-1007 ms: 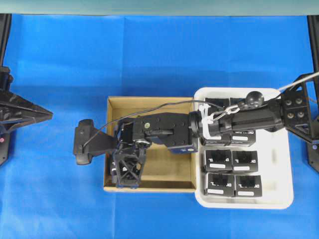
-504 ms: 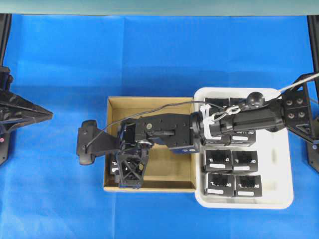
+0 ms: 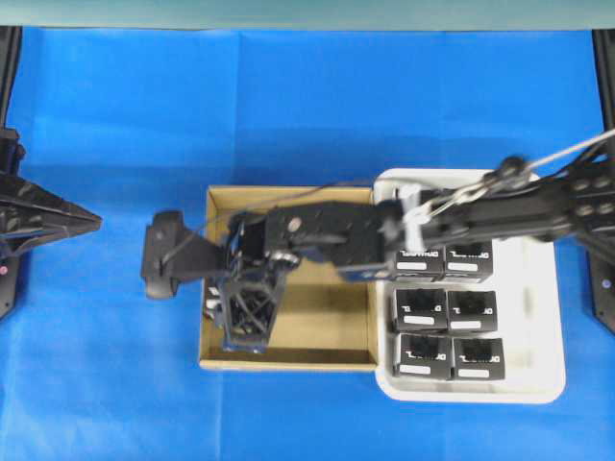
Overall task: Pick the box from inside the cardboard box.
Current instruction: 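Lift the black box up out of the cardboard box with the right gripper, then carry the held black box right over the white tray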
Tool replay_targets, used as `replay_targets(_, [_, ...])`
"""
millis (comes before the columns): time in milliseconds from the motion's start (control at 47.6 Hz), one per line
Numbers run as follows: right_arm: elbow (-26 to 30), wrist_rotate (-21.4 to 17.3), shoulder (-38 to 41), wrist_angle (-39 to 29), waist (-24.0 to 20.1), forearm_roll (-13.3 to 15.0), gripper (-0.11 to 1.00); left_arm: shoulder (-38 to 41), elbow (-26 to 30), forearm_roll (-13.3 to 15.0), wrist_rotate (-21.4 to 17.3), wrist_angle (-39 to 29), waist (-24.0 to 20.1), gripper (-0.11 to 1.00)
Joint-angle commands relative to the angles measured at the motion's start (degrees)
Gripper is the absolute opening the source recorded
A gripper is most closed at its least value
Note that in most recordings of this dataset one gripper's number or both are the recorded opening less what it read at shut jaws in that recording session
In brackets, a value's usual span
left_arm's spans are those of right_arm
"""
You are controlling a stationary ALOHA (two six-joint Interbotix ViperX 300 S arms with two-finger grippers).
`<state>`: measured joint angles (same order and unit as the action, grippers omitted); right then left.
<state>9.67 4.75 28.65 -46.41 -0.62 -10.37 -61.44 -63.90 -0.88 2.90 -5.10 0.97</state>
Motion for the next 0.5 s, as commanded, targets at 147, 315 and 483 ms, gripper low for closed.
replay_targets(147, [0.2,0.4,-9.1,-8.7,3.4,0.1,0.62,0.5,1.4,-0.1,0.0,0.5,0.1,0.02])
replay_targets(315, [-2.3,1.0,-17.2,-17.5,5.9,0.0,0.62,0.4,1.4,-0.1,0.0,0.5,0.2,0.02])
replay_targets(483, [-10.3,1.0,-25.3,-19.3,7.6,0.1,0.62,0.5,1.3,-0.1,0.0,0.5,0.2,0.02])
